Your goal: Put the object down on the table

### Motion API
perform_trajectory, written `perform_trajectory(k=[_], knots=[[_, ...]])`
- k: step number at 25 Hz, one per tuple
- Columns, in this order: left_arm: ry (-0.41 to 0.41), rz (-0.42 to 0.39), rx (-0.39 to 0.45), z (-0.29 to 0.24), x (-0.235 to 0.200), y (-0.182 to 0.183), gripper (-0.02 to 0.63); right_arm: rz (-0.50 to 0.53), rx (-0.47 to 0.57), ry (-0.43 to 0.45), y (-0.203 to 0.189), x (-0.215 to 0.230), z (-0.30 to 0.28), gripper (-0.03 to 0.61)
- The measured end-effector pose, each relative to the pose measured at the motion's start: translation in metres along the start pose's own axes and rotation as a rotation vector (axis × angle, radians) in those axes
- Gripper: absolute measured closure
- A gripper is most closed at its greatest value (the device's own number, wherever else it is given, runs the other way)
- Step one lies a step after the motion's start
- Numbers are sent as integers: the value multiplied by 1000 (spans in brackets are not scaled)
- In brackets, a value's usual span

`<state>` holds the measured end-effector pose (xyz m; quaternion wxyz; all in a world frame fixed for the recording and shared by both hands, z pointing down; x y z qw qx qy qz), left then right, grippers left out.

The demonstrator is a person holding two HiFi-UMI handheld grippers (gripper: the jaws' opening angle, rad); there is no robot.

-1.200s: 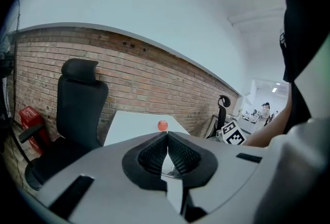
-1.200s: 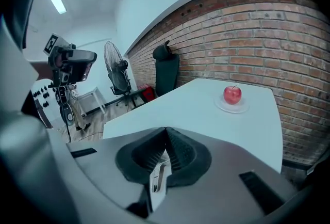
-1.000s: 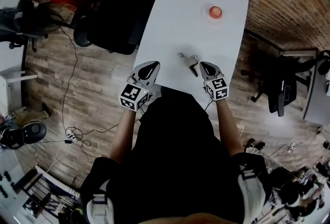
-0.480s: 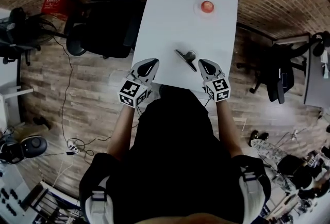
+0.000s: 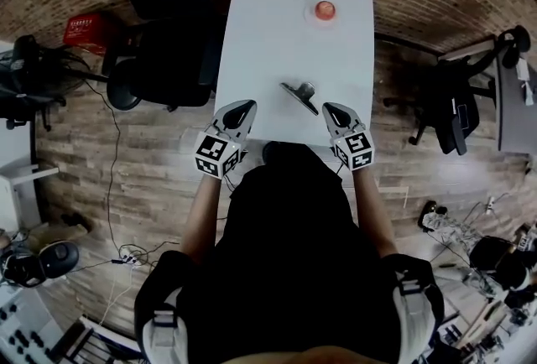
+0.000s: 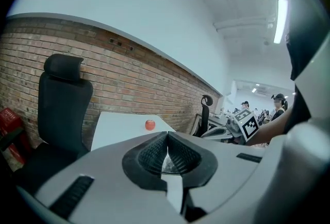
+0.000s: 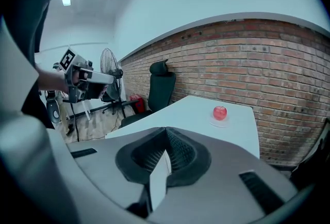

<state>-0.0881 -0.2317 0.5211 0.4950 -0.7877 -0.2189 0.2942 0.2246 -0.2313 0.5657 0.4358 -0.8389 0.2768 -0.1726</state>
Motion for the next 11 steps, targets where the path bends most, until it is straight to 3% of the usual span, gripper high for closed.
perform_trajectory(k=[11], knots=[[2, 22, -4, -9, 9, -5, 594, 18, -19, 8, -3, 9, 8, 580]])
Point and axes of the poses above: the fingertips, and each gripper's own axes: z backward along the fingers, x to its right, y out of its top, the point moved 10 cm from there along z, backward along the fingers, and after that the axes turned 2 degrees about -x, right-handed, at the moved point
